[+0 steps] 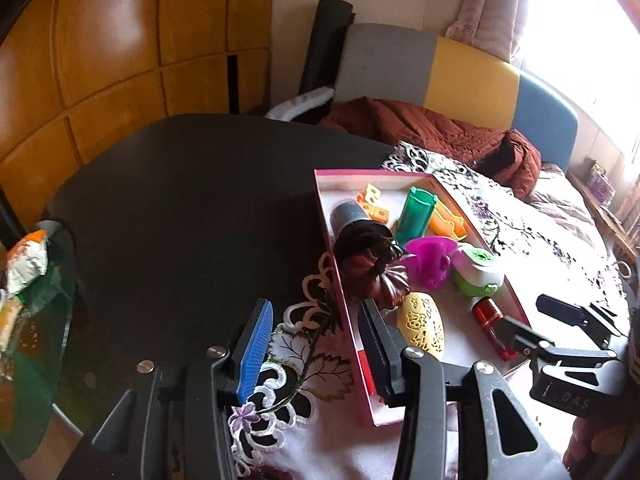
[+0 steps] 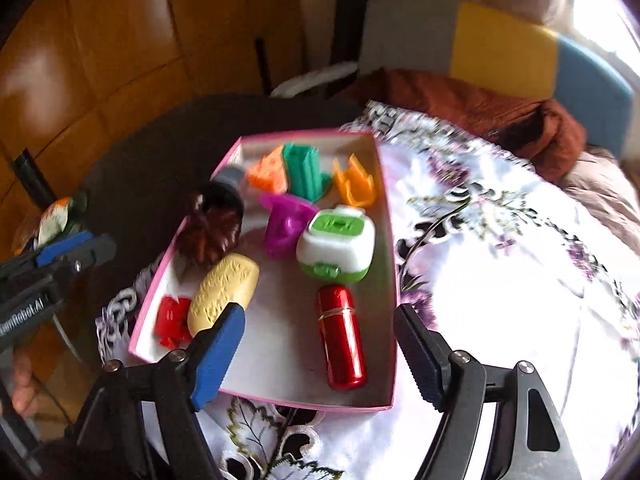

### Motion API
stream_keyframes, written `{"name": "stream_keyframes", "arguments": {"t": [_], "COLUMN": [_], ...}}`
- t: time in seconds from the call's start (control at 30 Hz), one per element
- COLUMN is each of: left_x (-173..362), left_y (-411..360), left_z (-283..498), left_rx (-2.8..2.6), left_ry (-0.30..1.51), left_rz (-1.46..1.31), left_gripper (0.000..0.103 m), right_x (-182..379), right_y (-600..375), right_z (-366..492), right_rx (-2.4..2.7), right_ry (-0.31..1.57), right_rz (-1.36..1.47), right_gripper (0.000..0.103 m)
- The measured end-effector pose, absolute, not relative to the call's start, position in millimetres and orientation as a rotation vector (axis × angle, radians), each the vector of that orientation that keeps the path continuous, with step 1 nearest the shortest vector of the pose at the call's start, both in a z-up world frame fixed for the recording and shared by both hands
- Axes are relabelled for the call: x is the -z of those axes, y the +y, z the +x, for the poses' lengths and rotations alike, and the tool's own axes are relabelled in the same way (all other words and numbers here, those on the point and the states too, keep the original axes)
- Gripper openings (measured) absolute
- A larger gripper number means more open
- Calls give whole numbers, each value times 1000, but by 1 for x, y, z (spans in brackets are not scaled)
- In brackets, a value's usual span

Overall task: Organize rigid objects
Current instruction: 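Withdraw the right tool from the tray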

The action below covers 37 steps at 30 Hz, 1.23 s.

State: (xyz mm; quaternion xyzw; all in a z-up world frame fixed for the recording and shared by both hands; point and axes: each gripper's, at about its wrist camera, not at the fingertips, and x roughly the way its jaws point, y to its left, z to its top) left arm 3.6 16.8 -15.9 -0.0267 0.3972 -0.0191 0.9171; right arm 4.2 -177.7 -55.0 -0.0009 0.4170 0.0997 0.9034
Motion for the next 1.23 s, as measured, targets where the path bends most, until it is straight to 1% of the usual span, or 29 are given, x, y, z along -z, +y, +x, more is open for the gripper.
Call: {"name": "stream_keyframes", "arguments": {"t": [0.1, 0.87, 1.0, 1.13, 1.23], "left_x": [9, -10, -11, -12, -10], "left_y": [12, 0, 1, 2, 3], "left_z": [-2, -32, -34, -35, -31], "left_rx": [13, -18, -25, -20, -1], "left_ry": [814, 698, 684, 672, 697], "left_rz": [-39, -5, 3, 0, -17], "left_gripper": [45, 46, 41, 40, 41], "right_x": [46, 35, 35, 35, 33], "right_y": [-177, -166, -164, -163, -163], "right_z": [-4, -27, -28, -28, -28], "right_rx": [-169, -113, -111, -108, -99], "right_ry": [815, 765, 766, 763, 753], "right_rz": [42, 52, 50, 45, 44], "right_gripper": [81, 81, 81, 81, 81]}}
